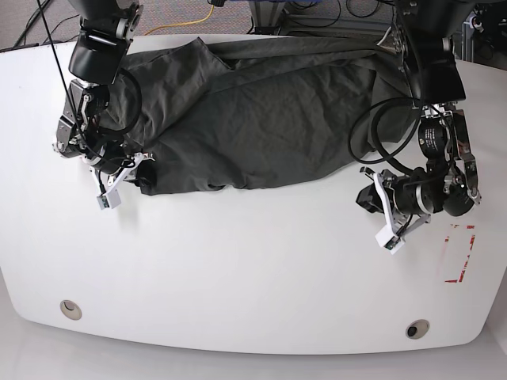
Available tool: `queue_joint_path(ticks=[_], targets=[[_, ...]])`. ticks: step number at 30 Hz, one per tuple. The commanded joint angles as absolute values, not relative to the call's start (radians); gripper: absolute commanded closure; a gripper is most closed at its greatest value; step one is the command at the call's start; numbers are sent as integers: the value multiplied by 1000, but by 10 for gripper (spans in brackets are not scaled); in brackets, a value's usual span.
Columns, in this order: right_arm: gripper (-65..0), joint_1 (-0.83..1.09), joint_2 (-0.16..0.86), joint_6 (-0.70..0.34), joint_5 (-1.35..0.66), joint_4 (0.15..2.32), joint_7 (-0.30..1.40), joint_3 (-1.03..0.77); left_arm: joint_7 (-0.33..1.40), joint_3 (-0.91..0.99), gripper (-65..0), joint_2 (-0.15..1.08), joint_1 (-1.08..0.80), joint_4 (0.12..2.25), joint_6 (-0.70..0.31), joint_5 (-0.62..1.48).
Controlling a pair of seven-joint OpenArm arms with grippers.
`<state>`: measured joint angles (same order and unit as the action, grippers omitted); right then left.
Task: Layout the t-shirt on the table in an organized manner, then fold the t-shirt properly
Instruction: 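Release the fabric with the left gripper and reposition it along the shirt side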
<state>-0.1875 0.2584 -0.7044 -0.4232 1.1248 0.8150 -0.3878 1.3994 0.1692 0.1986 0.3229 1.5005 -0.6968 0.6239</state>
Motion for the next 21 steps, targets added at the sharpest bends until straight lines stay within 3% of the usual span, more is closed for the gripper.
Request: queue_joint_path(ticks=[1, 10, 21], targets=[[-86, -191, 269, -698, -387, 1130, 860, -386, 1389, 171, -57, 209, 372, 1517, -698, 636], [-87, -191, 274, -698, -387, 1130, 862, -386, 1391, 177, -89, 248, 364, 1511, -698, 636], [-90, -191, 285, -698, -387, 1150, 860, -386, 1389, 407, -340, 266, 200, 1511, -698, 641]])
